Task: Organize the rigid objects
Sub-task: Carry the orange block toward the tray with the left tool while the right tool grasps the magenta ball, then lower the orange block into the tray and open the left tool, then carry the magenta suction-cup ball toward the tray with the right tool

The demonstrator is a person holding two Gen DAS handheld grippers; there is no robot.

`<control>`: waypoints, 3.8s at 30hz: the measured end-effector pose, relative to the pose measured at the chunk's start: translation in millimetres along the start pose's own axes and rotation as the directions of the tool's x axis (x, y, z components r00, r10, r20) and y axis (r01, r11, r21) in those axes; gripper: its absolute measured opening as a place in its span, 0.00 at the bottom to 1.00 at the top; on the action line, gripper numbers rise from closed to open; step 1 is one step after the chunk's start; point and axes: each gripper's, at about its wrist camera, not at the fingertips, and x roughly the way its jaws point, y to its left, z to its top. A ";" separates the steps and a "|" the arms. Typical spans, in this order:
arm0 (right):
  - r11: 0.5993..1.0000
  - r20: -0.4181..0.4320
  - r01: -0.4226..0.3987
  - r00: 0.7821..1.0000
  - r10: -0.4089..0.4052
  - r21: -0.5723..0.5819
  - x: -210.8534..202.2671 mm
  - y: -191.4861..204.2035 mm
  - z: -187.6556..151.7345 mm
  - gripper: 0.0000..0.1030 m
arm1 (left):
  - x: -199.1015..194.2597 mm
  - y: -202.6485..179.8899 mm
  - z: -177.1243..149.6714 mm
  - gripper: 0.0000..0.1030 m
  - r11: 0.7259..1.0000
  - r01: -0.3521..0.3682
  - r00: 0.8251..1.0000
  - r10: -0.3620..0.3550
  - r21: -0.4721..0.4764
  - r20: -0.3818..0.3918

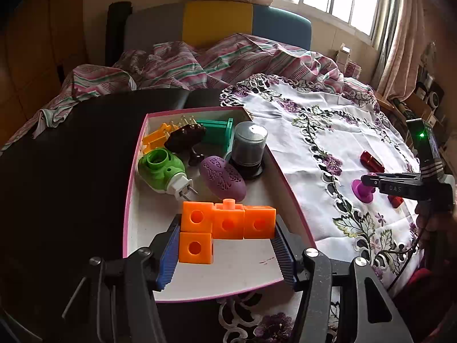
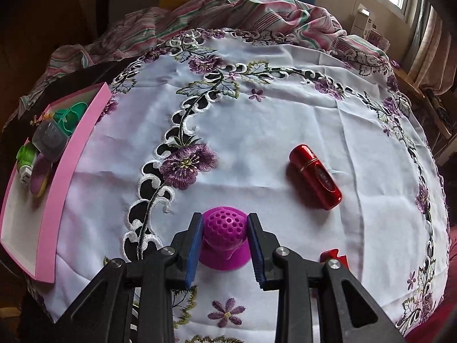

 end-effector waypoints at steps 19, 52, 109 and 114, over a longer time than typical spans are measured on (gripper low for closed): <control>1.000 0.001 0.002 1.000 -0.002 -0.002 -0.1 1.2 0.0 0.29 | -3.9 60.7 -8.9 0.58 0.992 -0.008 0.999 0.004 -0.129 -0.032; 1.000 -0.003 0.006 1.000 -0.005 0.017 1.2 -4.7 0.4 0.29 | 38.4 62.3 12.6 0.75 0.989 -0.145 0.989 0.145 0.001 0.000; 0.908 0.138 -0.360 0.909 0.393 -0.212 -83.3 139.9 20.4 0.29 | -15.4 101.8 -19.9 0.74 0.953 -0.236 0.970 0.242 -0.191 0.008; 0.865 0.088 -0.418 0.886 0.456 -0.277 -78.8 185.3 15.2 0.29 | -17.0 109.3 -23.5 0.74 0.947 -0.243 0.968 0.249 -0.208 0.003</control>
